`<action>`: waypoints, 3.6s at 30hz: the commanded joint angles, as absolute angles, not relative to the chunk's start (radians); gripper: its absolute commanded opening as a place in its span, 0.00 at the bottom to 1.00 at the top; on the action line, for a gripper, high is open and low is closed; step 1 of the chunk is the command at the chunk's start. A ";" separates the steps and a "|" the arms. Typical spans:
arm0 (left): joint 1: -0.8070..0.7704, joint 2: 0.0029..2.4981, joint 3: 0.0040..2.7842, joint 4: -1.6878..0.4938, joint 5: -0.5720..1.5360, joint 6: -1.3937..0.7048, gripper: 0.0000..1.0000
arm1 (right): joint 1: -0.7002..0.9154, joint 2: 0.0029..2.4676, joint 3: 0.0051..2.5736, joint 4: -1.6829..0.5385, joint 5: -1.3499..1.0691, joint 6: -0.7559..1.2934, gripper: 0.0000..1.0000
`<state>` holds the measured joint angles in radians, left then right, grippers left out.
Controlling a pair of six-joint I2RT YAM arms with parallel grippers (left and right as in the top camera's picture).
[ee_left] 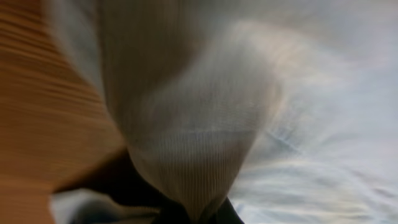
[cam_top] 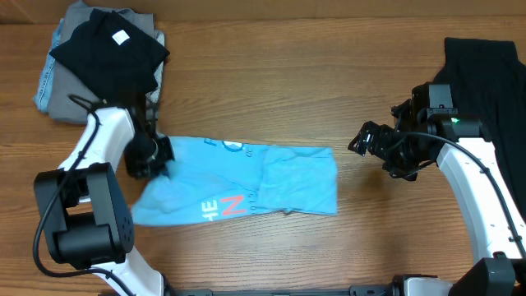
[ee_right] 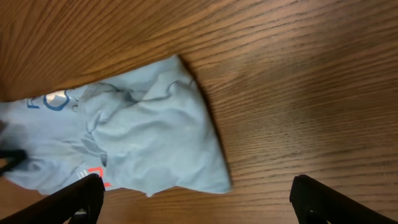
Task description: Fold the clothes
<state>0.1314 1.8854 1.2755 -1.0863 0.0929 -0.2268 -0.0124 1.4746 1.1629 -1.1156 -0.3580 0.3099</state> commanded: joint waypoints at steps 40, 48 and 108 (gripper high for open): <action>-0.701 1.965 1.774 -1.256 0.209 -0.382 0.48 | -0.035 1.715 1.002 -0.783 -0.467 0.373 1.00; -0.649 1.953 1.896 -1.291 0.093 -0.357 0.63 | -0.143 1.715 1.158 -0.993 -0.484 0.279 1.00; -0.455 1.975 1.573 -1.057 0.460 -0.408 0.86 | -0.101 1.715 1.199 -0.902 -0.506 0.318 1.00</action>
<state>-0.4477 1.9743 1.5814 -1.0668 0.4347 -0.3824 -0.0982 1.7142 1.1763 -0.9024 -0.5129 0.3145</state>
